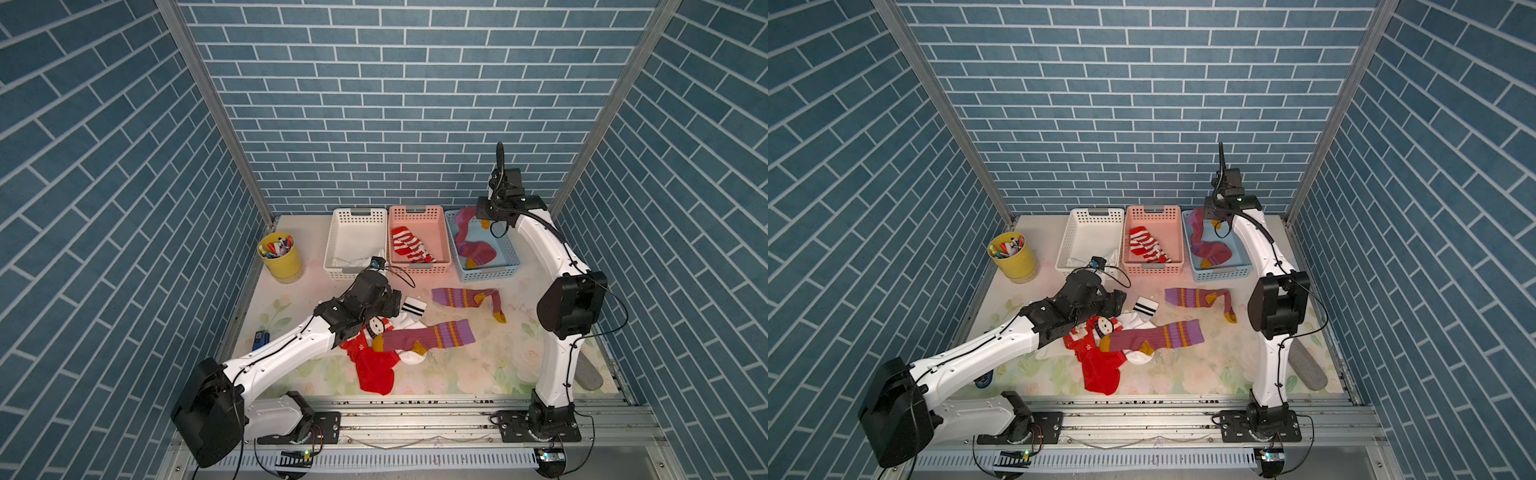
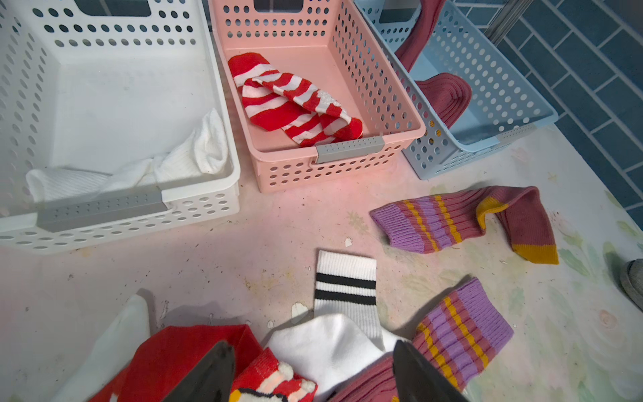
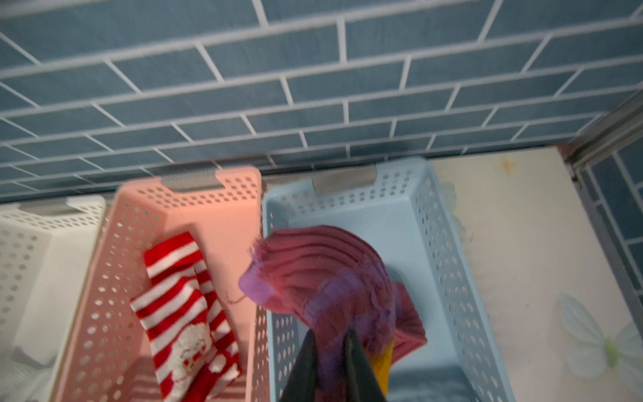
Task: Sort the socks into the basket by color
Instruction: Place the sock in the bin.
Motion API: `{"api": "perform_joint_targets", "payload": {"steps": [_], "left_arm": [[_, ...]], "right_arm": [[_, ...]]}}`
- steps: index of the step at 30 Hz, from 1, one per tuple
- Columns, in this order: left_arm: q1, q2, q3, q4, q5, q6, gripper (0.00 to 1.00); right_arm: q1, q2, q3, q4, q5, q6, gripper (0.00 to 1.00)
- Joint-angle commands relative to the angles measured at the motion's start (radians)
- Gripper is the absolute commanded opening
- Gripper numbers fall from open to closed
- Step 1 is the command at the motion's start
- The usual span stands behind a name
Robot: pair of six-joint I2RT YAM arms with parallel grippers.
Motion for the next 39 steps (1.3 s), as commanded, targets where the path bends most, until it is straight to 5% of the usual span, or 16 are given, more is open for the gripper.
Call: {"api": "perform_joint_targets", "payload": {"steps": [1,7,22,31,39], "left_arm": [[0.002,-0.014,-0.01,-0.015,-0.005,0.002,0.78],[0.001,-0.001,-0.002,-0.007,0.005,0.003,0.79],[0.0,0.028,0.02,-0.007,0.026,0.001,0.79],[-0.021,0.067,0.016,-0.008,0.059,-0.019,0.8],[-0.152,0.08,-0.011,-0.092,-0.02,-0.113,0.79]], "right_arm": [[-0.003,-0.095,-0.107,0.066,0.005,0.043,0.22],[-0.003,-0.157,-0.21,0.095,0.019,0.048,0.31],[-0.003,-0.262,-0.352,0.14,-0.028,0.066,0.32],[-0.002,-0.45,-0.641,0.222,-0.07,0.124,0.33],[0.008,-0.619,-0.901,0.288,-0.08,0.184,0.34]]}}
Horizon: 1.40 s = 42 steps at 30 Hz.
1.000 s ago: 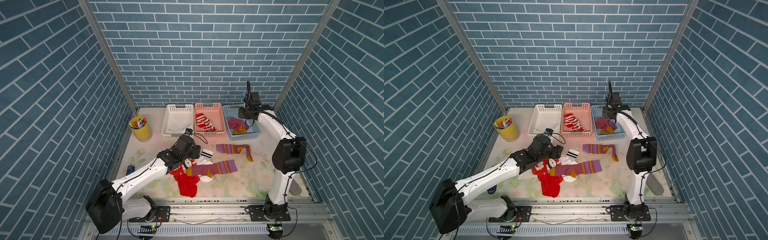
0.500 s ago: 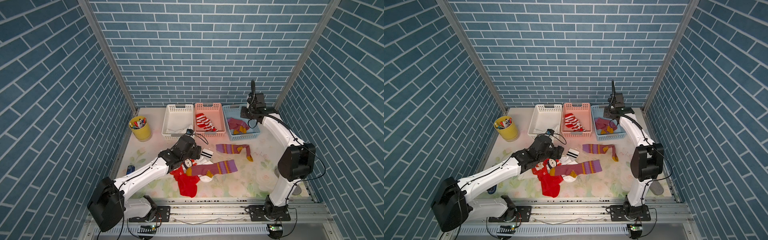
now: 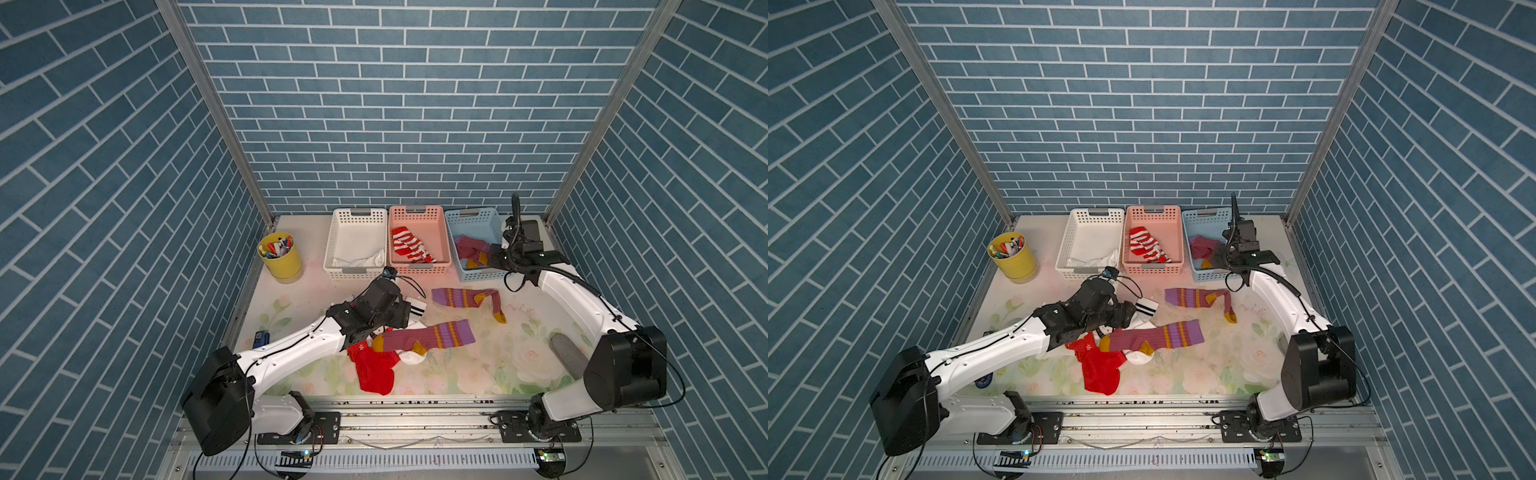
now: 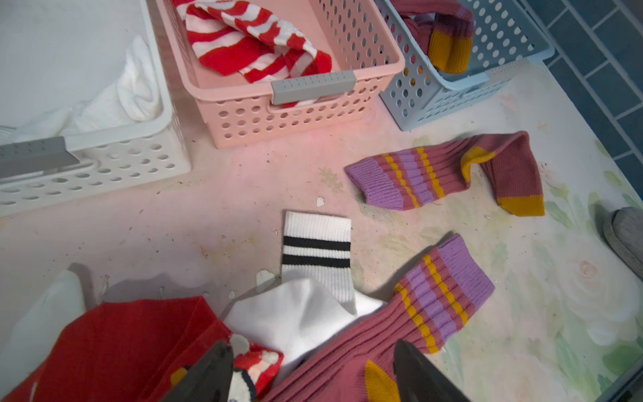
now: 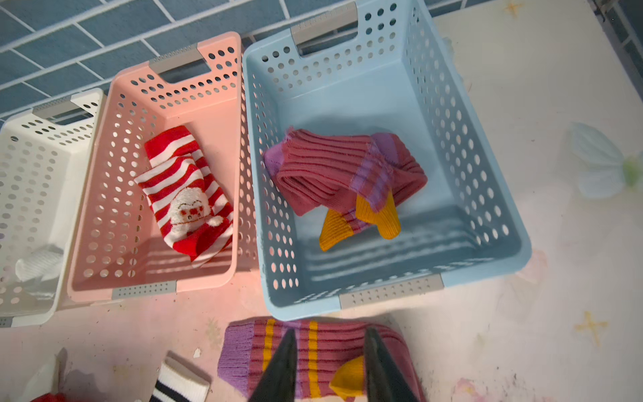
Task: Sort the socks into the basket by color
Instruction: Place the sock in the bin, then pick up the sock at the center of the board.
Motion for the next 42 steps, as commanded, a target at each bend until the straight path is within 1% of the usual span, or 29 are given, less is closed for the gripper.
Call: {"api": "perform_joint_targets", "payload": {"steps": [1,6,11,16,19,26,35,42], "left_arm": [[-0.064,0.025,-0.009,-0.07,-0.06,-0.061,0.79],[-0.144,0.111,0.034,-0.102,-0.103,-0.106,0.78],[-0.204,0.236,0.14,-0.123,-0.119,-0.09,0.76],[-0.248,0.348,0.26,-0.193,-0.149,-0.055,0.75],[-0.261,0.406,0.317,-0.234,-0.152,-0.035,0.74],[-0.298,0.504,0.411,-0.272,-0.115,0.0,0.73],[-0.337,0.629,0.517,-0.304,-0.094,0.039,0.71],[-0.342,0.686,0.551,-0.319,-0.083,0.057,0.7]], "right_arm": [[0.01,-0.06,-0.074,0.043,-0.01,0.064,0.34],[0.02,-0.125,-0.161,0.053,-0.006,0.09,0.34],[0.023,-0.167,-0.206,0.048,0.003,0.106,0.35],[0.023,-0.197,-0.227,0.032,0.015,0.11,0.35],[0.023,-0.219,-0.23,0.008,0.036,0.109,0.37],[0.008,-0.26,-0.193,-0.097,0.114,0.09,0.45],[-0.046,-0.32,-0.215,-0.128,0.117,0.097,0.48],[-0.09,-0.387,-0.223,-0.162,0.113,0.094,0.49]]}}
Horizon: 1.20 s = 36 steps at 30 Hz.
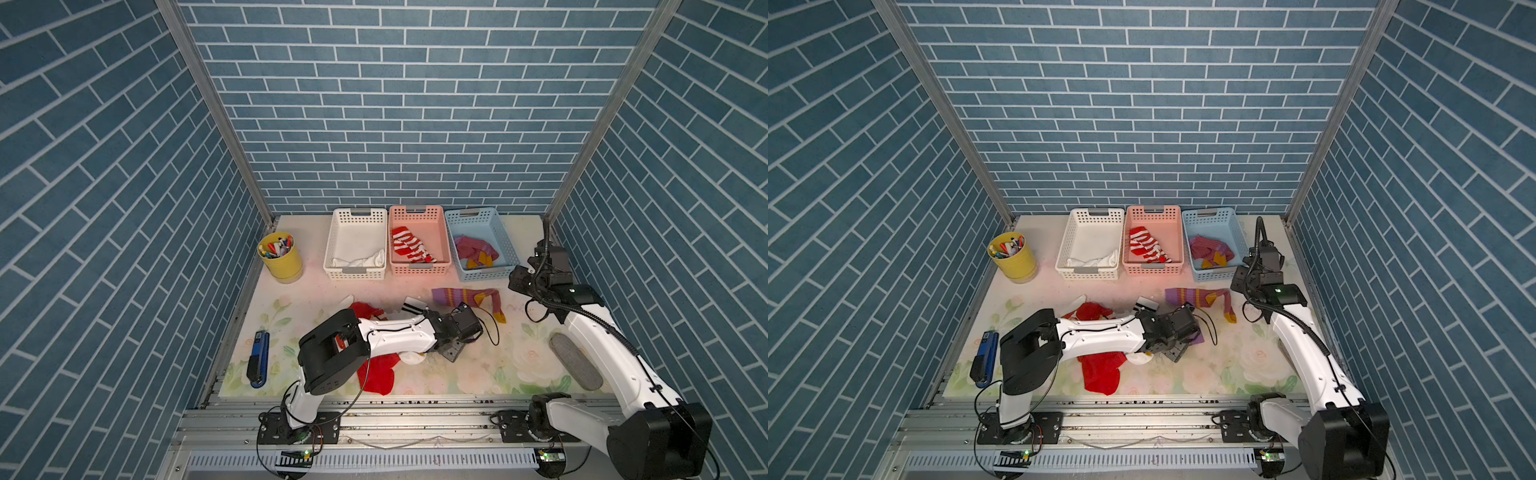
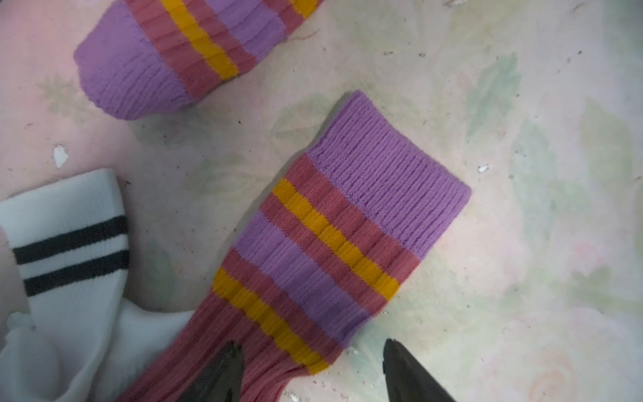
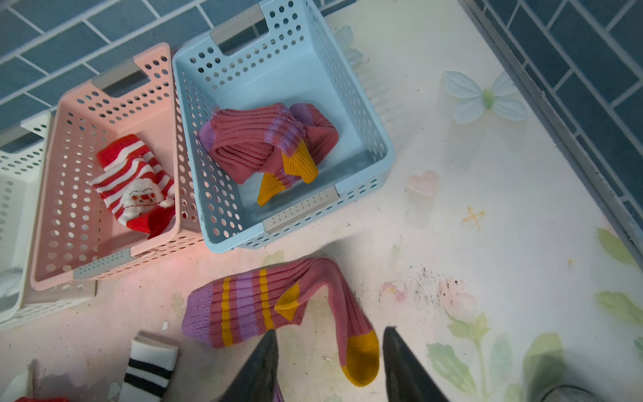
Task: Sort the socks into the basket by color
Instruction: Pick up the sock at the center of the board.
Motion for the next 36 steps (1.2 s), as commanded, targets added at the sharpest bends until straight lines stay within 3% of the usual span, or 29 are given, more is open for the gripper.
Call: {"api": "perform_joint_targets", "payload": {"steps": [1,14,21,36], "left_arm": [[-0.006,0.028,0.03,-0.038,0.005,0.019,0.7],[-0.001,0.111,0.088,-0.053,0.048,0.011,0.66],[0.0,0.118,0.099,-0.058,0.061,0.018,0.54],[0.014,0.095,0.119,-0.056,0.06,0.069,0.15]], "right_arm": [[-0.017,-0.039,-0.006,-0.046,0.013,0.017,0.5],[-0.037,-0.083,-0.022,-0.054,0.008,0.009,0.5],[-0.04,-0.089,-0.026,-0.05,0.001,0.008,0.5],[-0.042,-0.115,-0.054,-0.045,0.011,0.011,0.5]]}}
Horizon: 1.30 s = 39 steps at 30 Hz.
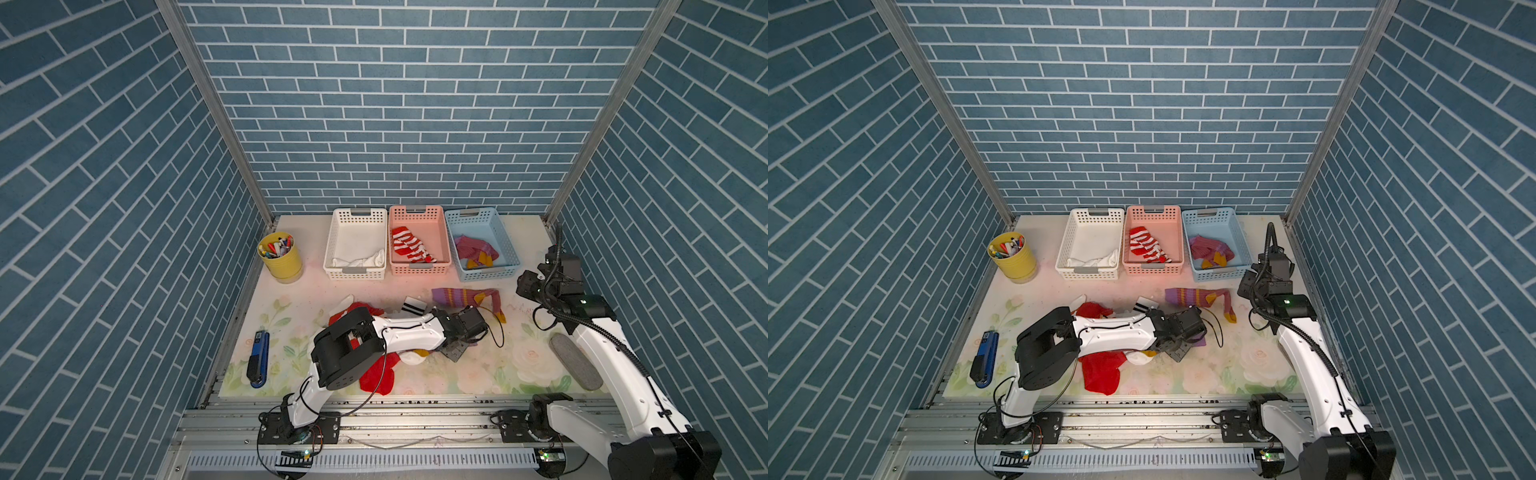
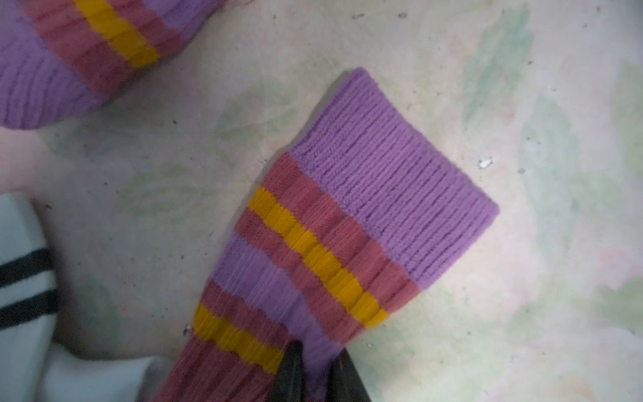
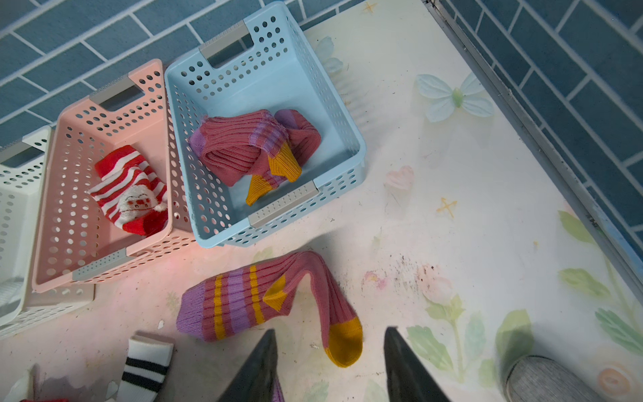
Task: Sort the socks into the basket by color
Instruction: Pick up the sock at the center of the board.
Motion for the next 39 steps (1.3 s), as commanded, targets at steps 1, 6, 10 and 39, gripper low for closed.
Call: {"api": "perform_joint_targets", "payload": {"steps": [1,6,10,39], "left_arm": [[0.011,-0.007,0.033,-0.021,0.012,0.028,0.14],[0.033,-0.014,0.083,-0.059,0.011,0.059,0.07],[0.054,-0.035,0.118,-0.08,0.021,0.075,0.05],[0.197,0.11,0.904,-0.468,-0.016,0.384,0.0]], "right_arm": [[-0.006,-0.023,-0.014,-0.008,0.014,0.011,0.5],[-0.008,-0.029,-0.027,-0.009,0.014,0.01,0.5],[-0.008,-0.025,-0.037,0.001,0.013,0.011,0.5],[-0.013,-0.112,-0.138,0.008,-0.04,0.049,0.49]]}}
